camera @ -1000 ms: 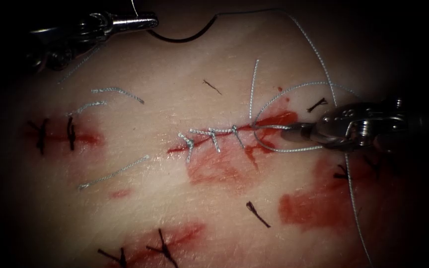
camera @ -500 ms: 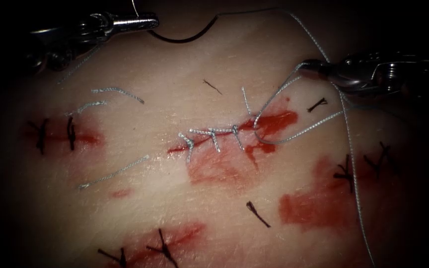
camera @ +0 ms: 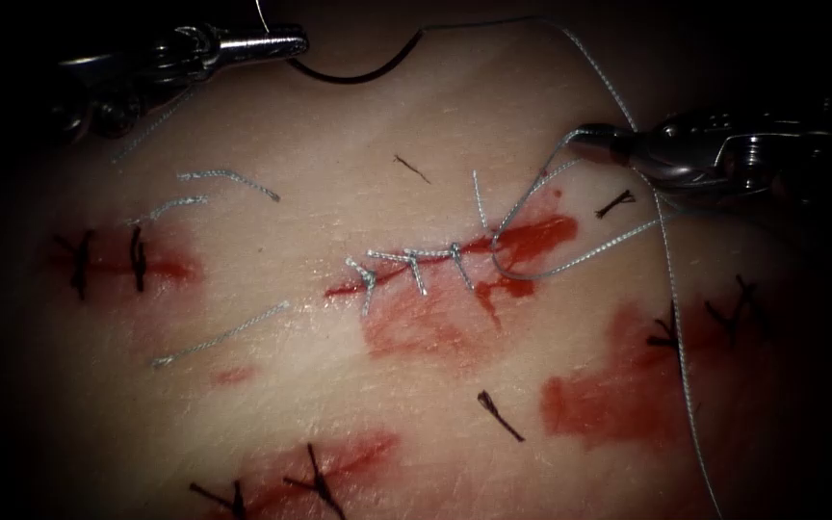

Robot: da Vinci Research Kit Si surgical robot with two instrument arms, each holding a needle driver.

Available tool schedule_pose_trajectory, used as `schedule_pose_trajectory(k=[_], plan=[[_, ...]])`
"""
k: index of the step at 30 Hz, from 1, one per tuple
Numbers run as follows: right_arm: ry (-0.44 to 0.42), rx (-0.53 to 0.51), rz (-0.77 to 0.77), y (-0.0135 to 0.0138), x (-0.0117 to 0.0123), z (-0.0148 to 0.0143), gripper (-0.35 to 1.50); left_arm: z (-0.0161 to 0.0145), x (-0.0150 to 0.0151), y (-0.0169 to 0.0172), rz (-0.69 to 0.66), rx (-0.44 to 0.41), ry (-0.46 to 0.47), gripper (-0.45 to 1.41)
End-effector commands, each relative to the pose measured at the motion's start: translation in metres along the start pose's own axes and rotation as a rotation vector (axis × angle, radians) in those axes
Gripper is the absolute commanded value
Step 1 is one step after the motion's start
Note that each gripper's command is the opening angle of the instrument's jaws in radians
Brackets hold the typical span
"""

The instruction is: Wound Closure

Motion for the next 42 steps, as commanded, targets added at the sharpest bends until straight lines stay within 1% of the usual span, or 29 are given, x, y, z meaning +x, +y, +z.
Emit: schedule_pose_trajectory(k=[1,4,7,13,16,17,19,22,25,27,28,29,30,31,32,33,34,37,38,39,40,41,42], plan=[[0.002,0.002,-0.001,-0.0004,0.0003,0.0008,-0.35,0.0005,-0.0003,-0.0003,0.000,-0.001,0.000,-0.45],[0.003,0.006,-0.002,-0.0006,0.0003,0.0008,-0.35,0.0006,-0.0003,-0.0004,0.000,-0.001,0.000,-0.45],[0.009,0.035,-0.006,-0.0008,0.0000,0.0010,-0.35,0.0006,-0.0003,-0.0004,0.000,-0.001,0.000,-0.45],[0.010,0.036,-0.017,-0.0011,-0.0002,0.0011,-0.35,0.0006,-0.0004,-0.0004,0.000,0.000,0.000,-0.45],[0.008,0.038,-0.001,-0.0004,-0.0001,-0.0002,-0.35,0.0005,-0.0004,-0.0004,0.000,-0.001,0.000,-0.45],[0.004,0.025,0.003,0.0001,0.0000,-0.0008,-0.35,0.0005,-0.0004,-0.0004,0.000,-0.001,0.000,-0.45],[-0.008,-0.022,0.021,0.0021,0.0004,-0.0026,-0.35,0.0005,-0.0003,-0.0004,0.000,-0.001,-0.001,-0.45],[-0.017,-0.102,0.060,0.0062,0.0009,-0.0058,-0.35,0.0005,-0.0003,-0.0004,0.000,-0.002,-0.001,-0.45],[-0.024,-0.163,0.092,0.0095,0.0006,-0.0084,-0.35,0.0005,-0.0003,-0.0004,0.000,-0.001,0.000,-0.45],[-0.031,-0.170,0.102,0.0098,0.0001,-0.0087,-0.35,0.0006,-0.0003,-0.0004,0.000,0.000,0.000,-0.45],[-0.027,-0.158,0.113,0.0096,-0.0002,-0.0085,-0.35,0.0006,-0.0003,-0.0004,0.000,0.000,0.000,-0.45],[-0.012,-0.100,0.112,0.0087,-0.0006,-0.0078,-0.35,0.0006,-0.0004,-0.0004,0.000,0.000,0.000,-0.45],[-0.007,-0.079,0.107,0.0082,-0.0007,-0.0074,-0.35,0.0006,-0.0004,-0.0004,0.000,0.000,0.000,-0.45],[0.011,-0.017,0.097,0.0071,-0.0005,-0.0063,0.27,0.0006,-0.0004,-0.0004,0.000,0.000,0.000,-0.45],[0.028,0.042,0.090,0.0061,-0.0003,-0.0056,0.95,0.0006,-0.0004,-0.0004,0.000,0.000,0.000,-0.45],[0.037,0.072,0.081,0.0051,-0.0002,-0.0051,1.06,0.0006,-0.0004,-0.0004,0.000,0.000,0.000,-0.45],[0.052,0.118,0.064,0.0036,-0.0002,-0.0045,1.10,0.0006,-0.0004,-0.0004,0.001,0.000,0.000,-0.45],[0.081,0.219,0.008,-0.0005,-0.0007,-0.0036,1.08,0.0005,-0.0004,-0.0004,0.001,-0.001,0.000,-0.45],[0.087,0.261,-0.016,-0.0023,-0.0010,-0.0034,1.05,0.0005,-0.0004,-0.0004,0.001,-0.001,0.000,-0.45],[0.092,0.299,-0.039,-0.0034,-0.0012,-0.0033,0.91,0.0005,-0.0004,-0.0004,0.007,-0.001,0.000,-0.45],[0.086,0.349,-0.036,-0.0044,-0.0015,-0.0032,0.81,0.0005,-0.0004,-0.0004,0.007,-0.003,-0.001,-0.45],[0.070,0.404,-0.041,-0.0055,-0.0017,-0.0031,0.79,0.0005,-0.0004,-0.0004,0.007,-0.003,-0.001,-0.45],[0.024,0.456,-0.068,-0.0066,-0.0020,-0.0030,0.88,0.0005,-0.0004,-0.0004,0.007,-0.002,-0.004,-0.45]])
